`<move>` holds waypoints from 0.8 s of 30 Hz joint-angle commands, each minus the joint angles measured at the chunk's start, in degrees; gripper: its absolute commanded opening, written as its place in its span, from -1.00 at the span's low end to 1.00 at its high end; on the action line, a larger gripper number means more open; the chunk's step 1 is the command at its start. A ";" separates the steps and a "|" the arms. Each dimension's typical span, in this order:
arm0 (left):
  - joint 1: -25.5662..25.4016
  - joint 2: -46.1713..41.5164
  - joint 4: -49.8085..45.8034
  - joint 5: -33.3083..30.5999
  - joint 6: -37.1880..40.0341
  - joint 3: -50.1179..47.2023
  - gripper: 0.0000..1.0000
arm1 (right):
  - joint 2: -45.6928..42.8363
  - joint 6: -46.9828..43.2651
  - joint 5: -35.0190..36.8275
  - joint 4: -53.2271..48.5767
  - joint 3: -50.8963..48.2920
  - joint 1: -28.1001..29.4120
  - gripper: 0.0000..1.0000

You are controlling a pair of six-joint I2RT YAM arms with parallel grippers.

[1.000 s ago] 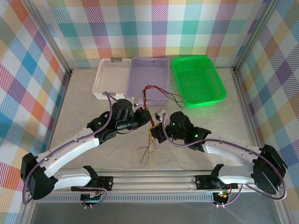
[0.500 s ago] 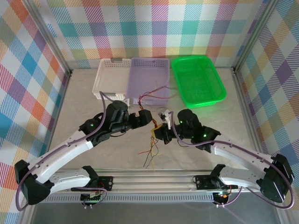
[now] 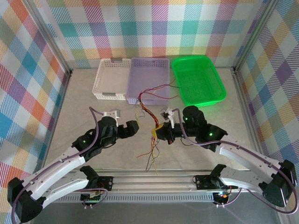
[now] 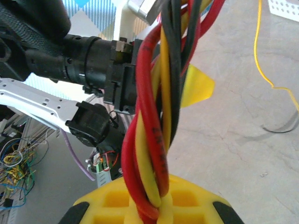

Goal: Untangle the cables

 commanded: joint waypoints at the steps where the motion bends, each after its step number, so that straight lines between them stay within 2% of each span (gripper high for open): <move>1: 0.70 -1.55 9.35 0.94 1.66 -1.04 0.89 | -1.02 0.85 -3.69 0.32 2.39 -0.25 -1.00; 9: 0.78 0.41 14.48 1.32 1.78 -2.04 0.90 | -1.11 1.91 -5.55 0.57 2.63 -0.28 -1.00; 15: 0.96 2.76 16.12 2.44 1.50 -1.90 0.76 | -1.09 2.17 -6.11 0.13 2.96 -0.29 -1.00; 18: 0.96 3.60 16.60 2.78 1.41 -1.31 0.63 | -0.86 2.37 -6.42 0.45 2.91 -0.29 -1.00; 22: 0.96 4.78 16.55 2.97 1.52 -0.54 0.30 | -0.67 2.84 -6.55 0.68 3.00 -0.29 -1.00; 24: 1.04 5.38 16.30 2.75 1.52 -0.31 0.23 | -0.72 3.01 -6.77 0.74 3.07 -0.29 -1.00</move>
